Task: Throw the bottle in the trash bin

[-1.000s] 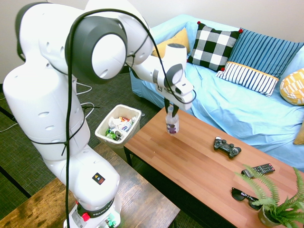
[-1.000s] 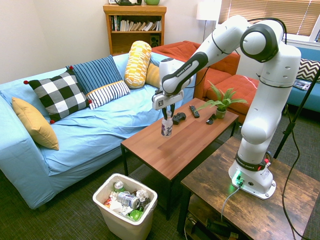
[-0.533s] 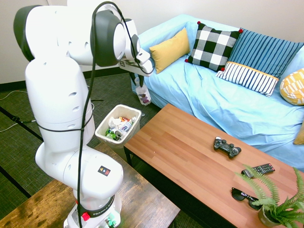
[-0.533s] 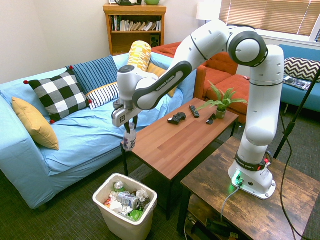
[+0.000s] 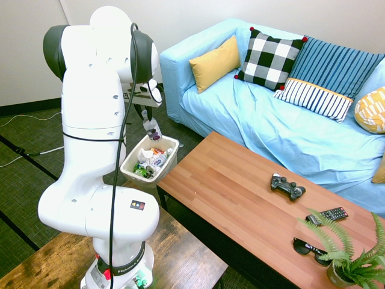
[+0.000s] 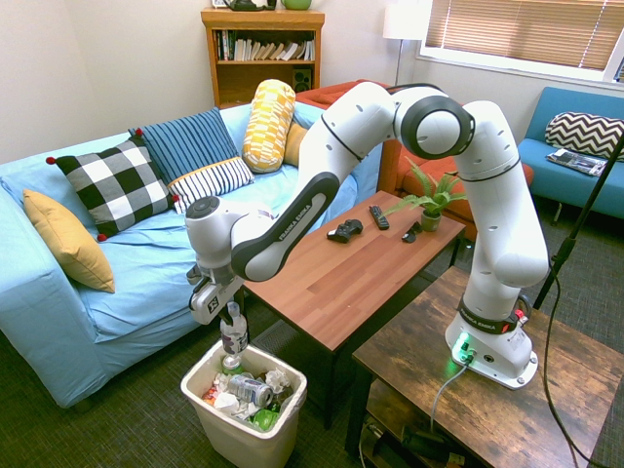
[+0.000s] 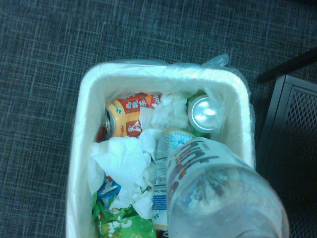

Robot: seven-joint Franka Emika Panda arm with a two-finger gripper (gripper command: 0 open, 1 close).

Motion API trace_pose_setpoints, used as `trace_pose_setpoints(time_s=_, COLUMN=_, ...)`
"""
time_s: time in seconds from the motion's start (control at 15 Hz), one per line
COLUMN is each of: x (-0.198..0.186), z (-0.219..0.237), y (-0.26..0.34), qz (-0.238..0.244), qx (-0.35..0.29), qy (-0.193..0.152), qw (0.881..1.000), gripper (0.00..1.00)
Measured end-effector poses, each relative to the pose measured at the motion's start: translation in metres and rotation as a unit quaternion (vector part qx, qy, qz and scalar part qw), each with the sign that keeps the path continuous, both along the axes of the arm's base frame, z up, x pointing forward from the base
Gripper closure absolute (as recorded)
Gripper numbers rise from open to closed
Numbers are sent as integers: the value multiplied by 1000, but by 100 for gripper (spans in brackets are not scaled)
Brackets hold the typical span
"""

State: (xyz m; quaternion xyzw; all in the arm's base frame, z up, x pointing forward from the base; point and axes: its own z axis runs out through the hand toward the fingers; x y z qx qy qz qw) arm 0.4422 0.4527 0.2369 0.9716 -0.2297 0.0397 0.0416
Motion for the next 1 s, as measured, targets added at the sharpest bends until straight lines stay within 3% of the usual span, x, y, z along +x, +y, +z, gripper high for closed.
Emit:
trace_pose_setpoints(time_s=0.33, x=-3, z=-25, y=12, qz=11, qx=-13, qy=3, qw=1000, gripper=0)
trace_pose_setpoints(time_s=1.0, x=1, z=-21, y=19, qz=14, qx=-16, qy=-11, qw=1000, gripper=0)
